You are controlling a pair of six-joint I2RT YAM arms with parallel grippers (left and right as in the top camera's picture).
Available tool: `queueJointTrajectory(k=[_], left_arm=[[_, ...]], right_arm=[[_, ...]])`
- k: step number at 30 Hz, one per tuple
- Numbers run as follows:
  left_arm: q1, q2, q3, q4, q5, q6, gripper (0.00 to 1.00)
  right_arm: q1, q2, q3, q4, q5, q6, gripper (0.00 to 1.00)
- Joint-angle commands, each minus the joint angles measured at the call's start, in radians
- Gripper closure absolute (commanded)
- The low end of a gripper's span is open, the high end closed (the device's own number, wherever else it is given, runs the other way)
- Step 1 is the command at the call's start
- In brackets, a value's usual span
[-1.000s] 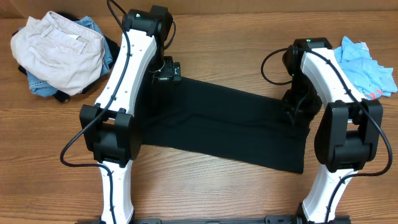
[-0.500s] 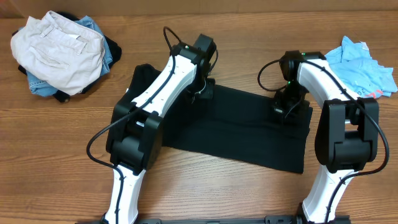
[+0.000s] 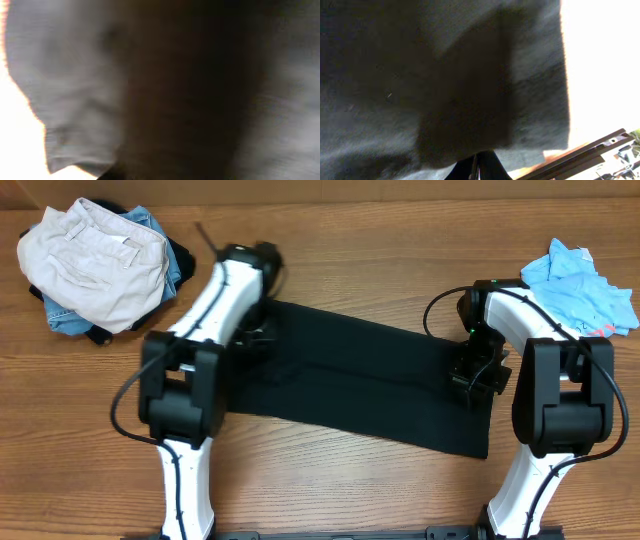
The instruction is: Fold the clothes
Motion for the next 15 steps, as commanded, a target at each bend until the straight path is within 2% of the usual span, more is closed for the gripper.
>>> queueJointTrajectory(k=[1, 3, 4, 6, 8, 11, 12, 14, 15], left_arm=[[0.098, -0.005, -0.008, -0.041, -0.035, -0.01, 0.75], [0.146, -0.005, -0.008, -0.068, -0.073, -0.034, 0.7], [0.164, -0.006, -0.006, -0.08, -0.077, -0.035, 0.72], [0.179, -0.017, 0.016, -0.133, -0.077, -0.052, 0.86], [0.171, -0.069, 0.064, -0.163, -0.077, -0.069, 0.88], [0.119, -0.24, 0.151, -0.156, -0.049, -0.07, 0.86], [0.101, -0.283, 0.156, -0.127, -0.011, -0.069, 0.86], [0.042, -0.32, 0.155, -0.047, 0.159, -0.023, 0.86], [0.021, -0.303, 0.153, -0.035, 0.195, -0.02, 0.86]], right_arm=[[-0.026, -0.03, -0.005, -0.003, 0.017, 0.018, 0.96], [-0.03, -0.03, -0.005, -0.003, 0.017, 0.018, 0.96], [-0.03, -0.03, -0.004, -0.003, 0.017, 0.018, 0.96], [-0.03, -0.031, 0.005, -0.004, 0.01, 0.018, 0.96], [-0.03, -0.037, 0.045, -0.032, 0.008, 0.019, 0.96], [-0.03, -0.087, 0.198, -0.092, -0.02, 0.018, 0.96], [-0.028, -0.102, 0.232, -0.084, -0.066, 0.01, 0.96], [-0.01, -0.116, 0.237, 0.023, -0.25, -0.132, 0.95], [0.005, -0.111, 0.222, 0.054, -0.289, -0.148, 0.93]])
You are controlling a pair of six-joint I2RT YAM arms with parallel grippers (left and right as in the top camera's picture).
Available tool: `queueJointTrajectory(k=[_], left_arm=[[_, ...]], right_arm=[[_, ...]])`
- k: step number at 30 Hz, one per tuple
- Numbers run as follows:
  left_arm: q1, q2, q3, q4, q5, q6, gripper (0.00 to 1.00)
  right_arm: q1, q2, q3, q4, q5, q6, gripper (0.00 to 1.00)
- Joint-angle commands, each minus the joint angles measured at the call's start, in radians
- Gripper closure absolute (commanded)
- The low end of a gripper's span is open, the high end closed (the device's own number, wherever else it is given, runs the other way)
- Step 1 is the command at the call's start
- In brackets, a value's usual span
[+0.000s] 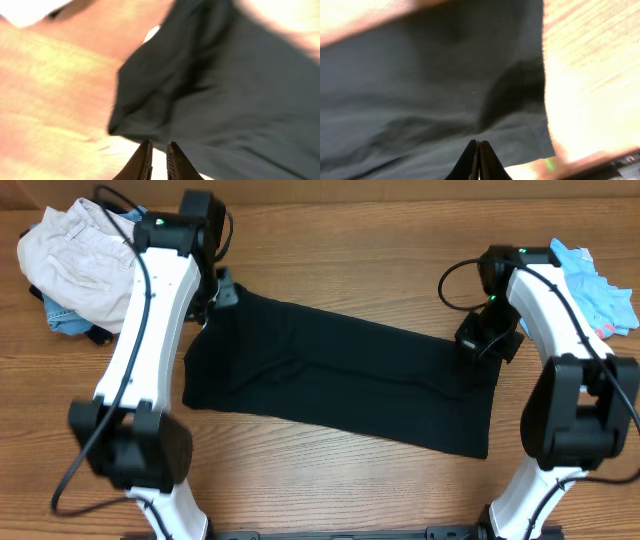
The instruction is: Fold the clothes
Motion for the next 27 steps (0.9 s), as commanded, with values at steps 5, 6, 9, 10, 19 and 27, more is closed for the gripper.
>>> queueJointTrajectory(k=[5, 6, 9, 10, 19, 27], left_arm=[[-0.196, 0.296, 0.007, 0.061, 0.269, 0.029, 0.93], [-0.201, 0.343, 0.007, 0.073, 0.301, 0.031, 0.94], [-0.198, 0.425, 0.007, 0.105, 0.307, 0.033, 0.95], [-0.198, 0.432, 0.007, 0.114, 0.304, 0.04, 0.94], [-0.182, 0.435, -0.035, 0.063, 0.115, 0.063, 0.83], [0.034, 0.435, -0.097, 0.002, 0.064, 0.074, 0.83]], right_arm=[[0.16, -0.016, -0.144, 0.262, -0.327, -0.099, 0.96], [0.181, -0.016, -0.179, 0.319, -0.357, -0.099, 0.96], [0.187, -0.016, -0.236, 0.38, -0.379, -0.092, 0.96], [0.185, -0.016, -0.256, 0.402, -0.378, -0.092, 0.96], [0.069, -0.002, -0.348, 0.405, -0.224, -0.077, 0.96], [-0.081, -0.002, -0.348, 0.262, -0.074, -0.08, 0.94]])
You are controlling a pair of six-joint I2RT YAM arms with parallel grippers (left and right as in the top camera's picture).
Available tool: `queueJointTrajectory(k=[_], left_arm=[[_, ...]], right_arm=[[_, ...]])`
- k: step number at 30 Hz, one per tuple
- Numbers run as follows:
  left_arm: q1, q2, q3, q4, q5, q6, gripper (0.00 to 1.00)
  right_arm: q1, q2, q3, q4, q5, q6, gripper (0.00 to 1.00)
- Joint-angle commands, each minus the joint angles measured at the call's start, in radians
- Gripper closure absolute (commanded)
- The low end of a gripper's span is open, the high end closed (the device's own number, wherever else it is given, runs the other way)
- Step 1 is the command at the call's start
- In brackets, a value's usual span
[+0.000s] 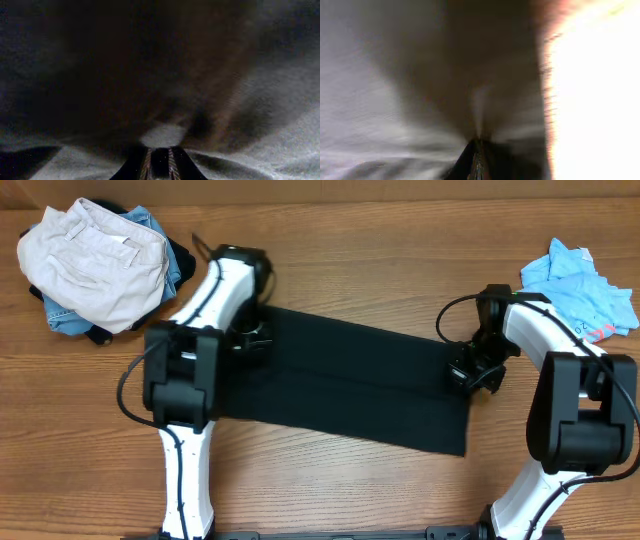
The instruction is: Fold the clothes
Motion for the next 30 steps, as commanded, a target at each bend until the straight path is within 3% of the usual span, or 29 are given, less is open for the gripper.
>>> queueJointTrajectory(k=[1, 6, 9, 11, 12, 13, 14, 15, 16, 24, 30], left_arm=[[0.096, 0.007, -0.011, -0.028, -0.053, 0.023, 0.83], [0.124, -0.028, 0.003, -0.052, -0.05, 0.023, 0.87], [0.101, -0.159, 0.031, -0.052, -0.049, 0.023, 0.79], [0.098, -0.267, 0.031, -0.055, -0.045, 0.024, 0.67], [0.098, -0.299, 0.031, -0.058, -0.045, 0.027, 0.62], [0.098, -0.341, 0.031, -0.063, -0.045, 0.032, 0.47], [0.097, -0.404, 0.031, -0.063, -0.042, 0.034, 0.02], [0.097, -0.428, 0.031, -0.063, -0.042, 0.034, 0.0], [0.097, -0.447, 0.031, -0.065, -0.042, 0.034, 0.0], [0.097, -0.45, 0.03, -0.081, -0.046, 0.034, 0.0], [0.097, -0.45, 0.03, -0.073, -0.045, 0.034, 0.0]], right_arm=[[-0.049, 0.01, -0.004, -0.018, 0.073, -0.002, 0.94], [-0.067, 0.005, 0.035, -0.038, 0.073, -0.002, 0.96], [-0.077, -0.045, 0.105, -0.121, 0.074, -0.002, 0.96], [-0.12, -0.125, 0.109, -0.143, 0.069, 0.006, 0.71], [-0.146, -0.154, 0.109, -0.157, 0.065, 0.005, 0.67], [-0.182, -0.193, 0.109, -0.179, 0.058, 0.005, 0.64], [-0.226, -0.243, 0.108, -0.212, 0.031, -0.019, 0.29], [-0.24, -0.264, 0.108, -0.23, 0.001, -0.046, 0.13], [-0.243, -0.27, 0.103, -0.235, -0.047, -0.07, 0.05], [-0.234, -0.27, -0.297, 0.155, -0.367, -0.163, 0.0], [-0.222, -0.27, -0.414, 0.275, -0.414, -0.187, 0.0]])
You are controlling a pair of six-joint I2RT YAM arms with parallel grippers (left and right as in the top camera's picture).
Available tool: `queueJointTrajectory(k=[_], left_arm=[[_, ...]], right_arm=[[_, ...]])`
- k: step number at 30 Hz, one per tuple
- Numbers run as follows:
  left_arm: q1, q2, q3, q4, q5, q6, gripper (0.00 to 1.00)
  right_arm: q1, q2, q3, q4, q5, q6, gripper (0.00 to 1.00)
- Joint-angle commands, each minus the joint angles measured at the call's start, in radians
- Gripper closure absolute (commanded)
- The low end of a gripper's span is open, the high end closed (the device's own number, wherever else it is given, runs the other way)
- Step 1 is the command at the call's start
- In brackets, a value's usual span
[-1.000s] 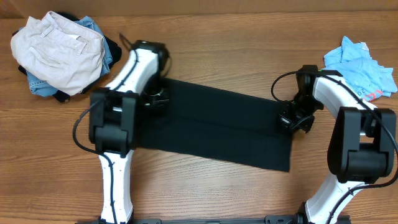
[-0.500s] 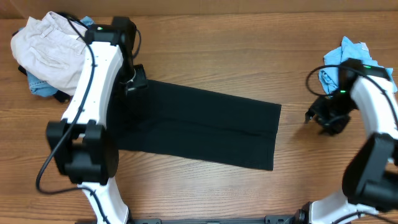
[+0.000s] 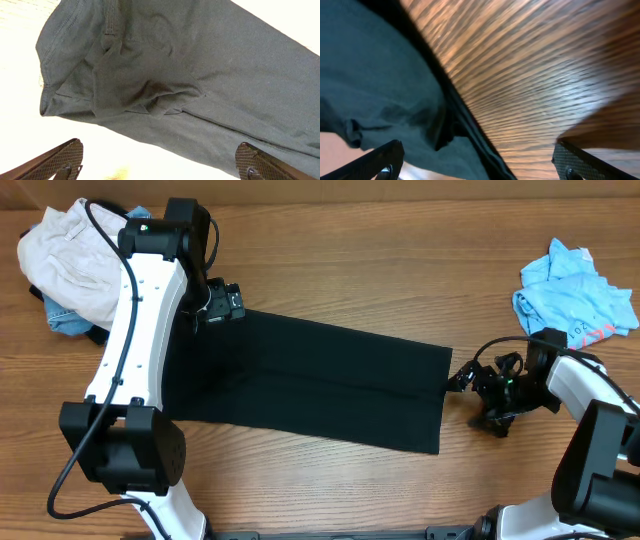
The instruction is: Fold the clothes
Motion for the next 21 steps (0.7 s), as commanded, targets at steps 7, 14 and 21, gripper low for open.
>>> queueJointTrajectory(k=[7, 14, 21], left_arm=[[-0.005, -0.014, 0.01, 0.008, -0.012, 0.009, 0.0], [-0.005, -0.014, 0.01, 0.01, -0.009, 0.008, 0.0], [-0.005, -0.014, 0.01, 0.008, -0.009, 0.008, 0.0]], right_arm=[[0.138, -0.006, -0.222, 0.331, -0.005, 0.017, 0.0], [0.204, -0.006, -0.225, 0.338, -0.005, 0.103, 0.28], [0.203, -0.006, -0.187, 0.327, 0.075, 0.203, 0.96]])
